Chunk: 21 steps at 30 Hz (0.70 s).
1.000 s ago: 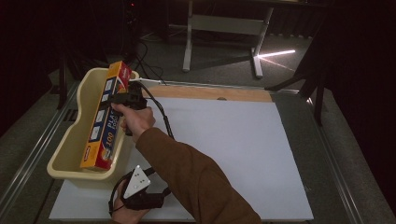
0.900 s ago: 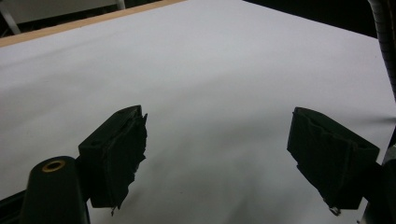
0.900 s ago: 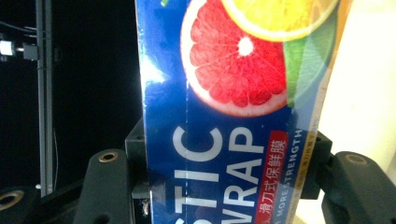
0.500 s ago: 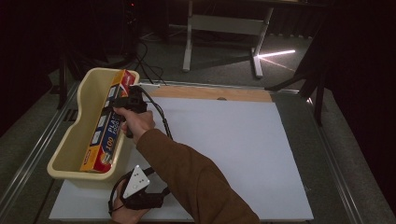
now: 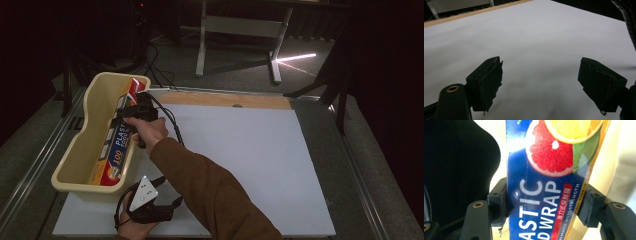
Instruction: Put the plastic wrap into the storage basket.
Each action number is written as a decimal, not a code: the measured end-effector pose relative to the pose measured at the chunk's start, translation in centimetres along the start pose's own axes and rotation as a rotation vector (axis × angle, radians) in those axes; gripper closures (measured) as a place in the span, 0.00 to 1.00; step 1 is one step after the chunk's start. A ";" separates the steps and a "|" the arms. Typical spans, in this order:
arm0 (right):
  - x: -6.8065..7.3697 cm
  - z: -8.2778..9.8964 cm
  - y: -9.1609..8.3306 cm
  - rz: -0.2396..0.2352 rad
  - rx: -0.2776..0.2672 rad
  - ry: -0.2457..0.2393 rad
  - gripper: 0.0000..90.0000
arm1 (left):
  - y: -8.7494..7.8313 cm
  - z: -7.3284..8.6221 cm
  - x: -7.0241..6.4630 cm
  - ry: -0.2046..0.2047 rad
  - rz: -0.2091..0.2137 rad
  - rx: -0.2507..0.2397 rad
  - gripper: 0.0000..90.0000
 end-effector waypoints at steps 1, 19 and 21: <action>0.0 0.0 -0.1 0.001 0.001 -0.002 0.40 | 0.0 0.0 0.0 -0.001 0.000 -0.001 0.21; 0.7 1.0 -2.5 0.035 0.007 -0.115 0.39 | 0.1 0.0 0.1 0.000 -0.005 0.002 0.21; 0.7 1.3 -2.9 0.043 0.009 -0.149 0.39 | 0.1 0.0 0.1 0.002 -0.005 0.005 0.21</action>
Point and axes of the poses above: each handheld gripper's, and its own axes: y roughly forward along the jaws, z roughly out of its underside, x roughly to its left, the point moved 1 cm from there along y, roughly forward along the jaws, and after that the axes turned 12 degrees about x, right-handed, at the moved point
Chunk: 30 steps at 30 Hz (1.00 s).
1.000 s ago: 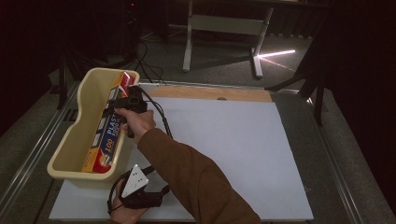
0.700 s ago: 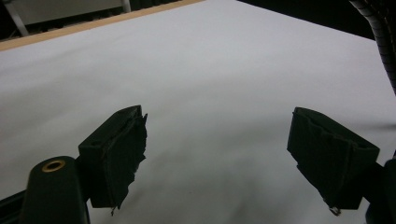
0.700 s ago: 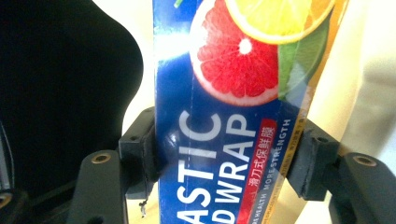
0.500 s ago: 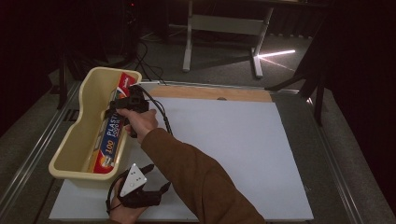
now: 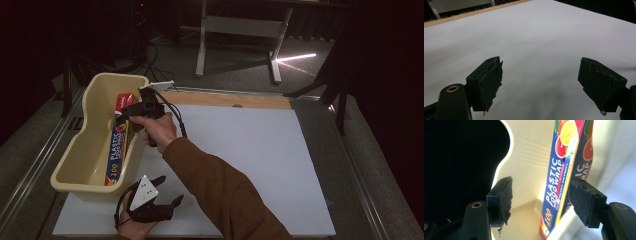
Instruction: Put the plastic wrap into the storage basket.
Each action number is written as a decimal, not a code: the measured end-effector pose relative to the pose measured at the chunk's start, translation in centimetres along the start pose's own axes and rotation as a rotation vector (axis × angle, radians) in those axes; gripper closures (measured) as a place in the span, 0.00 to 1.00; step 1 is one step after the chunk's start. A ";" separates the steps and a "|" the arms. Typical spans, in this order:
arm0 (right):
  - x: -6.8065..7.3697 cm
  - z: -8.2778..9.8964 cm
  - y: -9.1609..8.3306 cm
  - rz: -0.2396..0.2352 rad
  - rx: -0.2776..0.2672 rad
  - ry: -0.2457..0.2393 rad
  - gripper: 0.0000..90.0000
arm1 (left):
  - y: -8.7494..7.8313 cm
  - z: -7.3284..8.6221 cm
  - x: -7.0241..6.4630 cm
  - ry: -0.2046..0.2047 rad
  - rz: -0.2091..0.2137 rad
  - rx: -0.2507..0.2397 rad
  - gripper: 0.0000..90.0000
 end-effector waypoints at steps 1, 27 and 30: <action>0.0 0.3 -0.4 0.029 0.002 -0.053 0.40 | 0.0 0.0 0.0 0.000 0.000 -0.001 0.21; -5.3 9.1 -6.8 0.505 -0.215 -0.729 0.40 | 0.1 0.0 0.0 -0.002 -0.018 0.010 0.21; -6.5 10.7 -7.6 0.502 -0.233 -0.744 0.40 | 0.2 0.0 0.0 -0.009 -0.015 0.013 0.21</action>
Point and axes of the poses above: each handheld gripper's, and its own axes: y roughly forward along the jaws, z roughly out of its underside, x roughly to its left, the point moved 1 cm from there along y, roughly forward along the jaws, and after that the axes turned 12 degrees about x, right-handed, at the moved point
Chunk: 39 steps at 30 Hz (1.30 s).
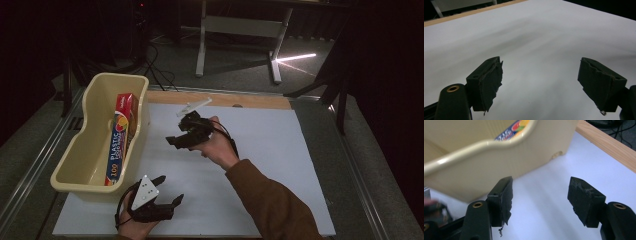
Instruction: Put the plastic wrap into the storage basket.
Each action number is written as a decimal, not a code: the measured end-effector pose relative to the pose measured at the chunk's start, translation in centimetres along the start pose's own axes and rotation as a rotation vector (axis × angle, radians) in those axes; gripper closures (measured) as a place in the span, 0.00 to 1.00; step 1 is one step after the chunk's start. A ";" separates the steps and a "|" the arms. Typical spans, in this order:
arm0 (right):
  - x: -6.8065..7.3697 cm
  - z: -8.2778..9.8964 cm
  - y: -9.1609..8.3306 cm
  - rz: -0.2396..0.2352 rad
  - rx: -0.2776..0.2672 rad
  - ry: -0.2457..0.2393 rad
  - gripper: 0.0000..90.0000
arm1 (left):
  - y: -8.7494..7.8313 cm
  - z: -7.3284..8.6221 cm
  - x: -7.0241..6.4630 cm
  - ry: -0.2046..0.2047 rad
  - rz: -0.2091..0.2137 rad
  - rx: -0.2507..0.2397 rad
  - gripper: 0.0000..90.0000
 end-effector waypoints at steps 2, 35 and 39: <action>-0.2 1.5 -0.6 0.020 -0.010 -0.019 0.40 | 0.1 0.0 0.0 -0.002 -0.001 0.002 0.21; -3.2 27.5 -8.5 0.193 -0.206 0.051 0.38 | 0.6 0.1 0.0 -0.016 -0.030 0.028 0.22; -4.0 28.2 -9.0 0.202 -0.216 0.077 0.37 | 0.6 0.1 0.1 -0.024 -0.031 0.025 0.22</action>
Point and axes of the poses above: each handheld gripper's, and its own axes: y roughly forward along the jaws, z roughly out of its underside, x roughly to its left, the point moved 1 cm from there along y, roughly forward along the jaws, and after that the axes turned 12 degrees about x, right-handed, at the moved point
